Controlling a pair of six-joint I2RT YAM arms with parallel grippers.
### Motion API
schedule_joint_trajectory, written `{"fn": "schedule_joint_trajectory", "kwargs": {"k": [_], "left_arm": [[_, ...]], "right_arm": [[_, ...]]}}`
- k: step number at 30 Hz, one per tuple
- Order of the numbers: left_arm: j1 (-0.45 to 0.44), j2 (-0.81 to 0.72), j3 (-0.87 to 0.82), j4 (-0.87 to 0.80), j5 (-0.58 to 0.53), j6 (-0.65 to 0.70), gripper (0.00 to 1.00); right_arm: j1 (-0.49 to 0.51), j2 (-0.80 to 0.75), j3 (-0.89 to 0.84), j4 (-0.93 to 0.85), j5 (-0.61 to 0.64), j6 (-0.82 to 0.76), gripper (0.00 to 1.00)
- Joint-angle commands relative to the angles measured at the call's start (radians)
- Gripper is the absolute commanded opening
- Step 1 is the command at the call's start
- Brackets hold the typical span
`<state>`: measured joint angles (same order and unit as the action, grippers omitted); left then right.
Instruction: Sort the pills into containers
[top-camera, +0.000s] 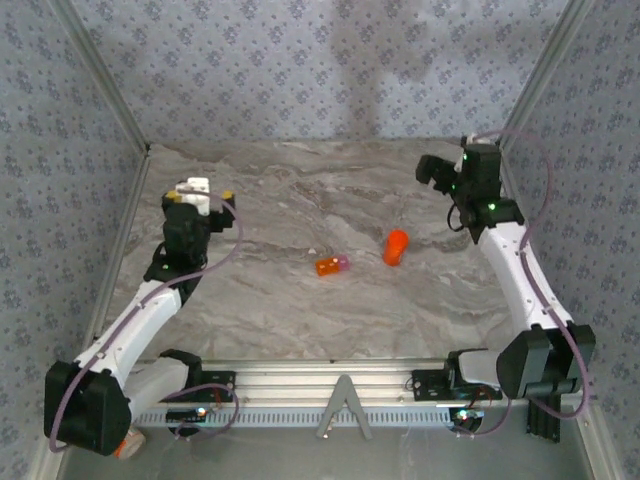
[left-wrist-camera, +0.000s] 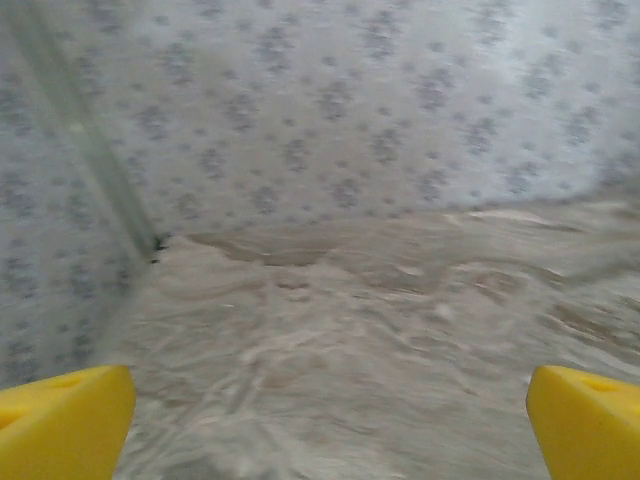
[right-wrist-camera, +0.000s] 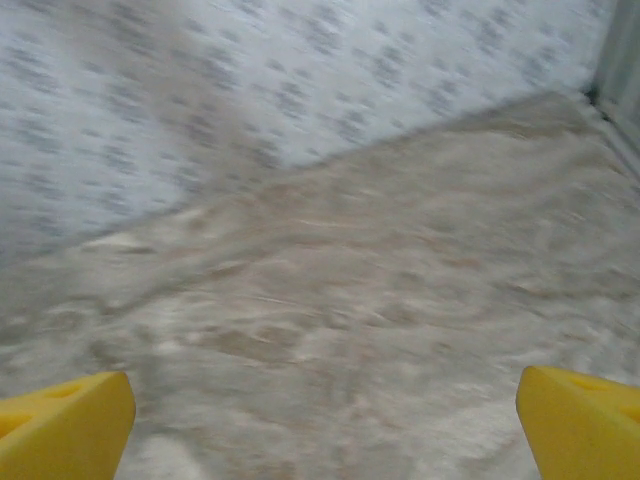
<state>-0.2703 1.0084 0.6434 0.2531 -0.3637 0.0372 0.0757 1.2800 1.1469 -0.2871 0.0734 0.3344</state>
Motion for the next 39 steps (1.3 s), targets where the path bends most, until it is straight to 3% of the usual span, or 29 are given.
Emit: {"fn": "schedule_joint_trajectory", "kwargs": {"k": [1, 10, 16, 21, 25, 27, 28, 37, 39], "left_arm": [[0.067, -0.015, -0.082, 0.108, -0.015, -0.006, 1.00], [0.134, 0.193, -0.322, 0.395, -0.028, -0.034, 1.00], [0.146, 0.320, -0.324, 0.544, 0.047, -0.020, 1.00], [0.180, 0.448, -0.326, 0.684, 0.174, 0.017, 1.00], [0.234, 0.545, -0.309, 0.747, 0.266, -0.014, 1.00], [0.274, 0.525, -0.227, 0.547, 0.319, -0.050, 1.00], [0.299, 0.538, -0.229, 0.581, 0.342, -0.072, 1.00], [0.305, 0.531, -0.222, 0.550, 0.350, -0.074, 1.00], [0.302, 0.529, -0.223, 0.550, 0.348, -0.071, 1.00]], "right_arm": [[-0.045, -0.013, -0.159, 0.218, 0.107, -0.057, 1.00], [-0.106, 0.029, -0.504, 0.550, 0.224, -0.198, 1.00], [-0.112, 0.141, -0.636, 0.826, 0.115, -0.295, 1.00], [-0.084, 0.268, -0.824, 1.281, 0.062, -0.347, 1.00], [-0.106, 0.259, -0.784, 1.178, -0.017, -0.345, 1.00], [-0.123, 0.254, -0.769, 1.141, -0.048, -0.339, 1.00], [-0.123, 0.259, -0.771, 1.151, -0.050, -0.338, 1.00], [-0.080, 0.252, -0.781, 1.168, 0.026, -0.367, 1.00], [-0.088, 0.259, -0.764, 1.132, -0.013, -0.356, 1.00]]}}
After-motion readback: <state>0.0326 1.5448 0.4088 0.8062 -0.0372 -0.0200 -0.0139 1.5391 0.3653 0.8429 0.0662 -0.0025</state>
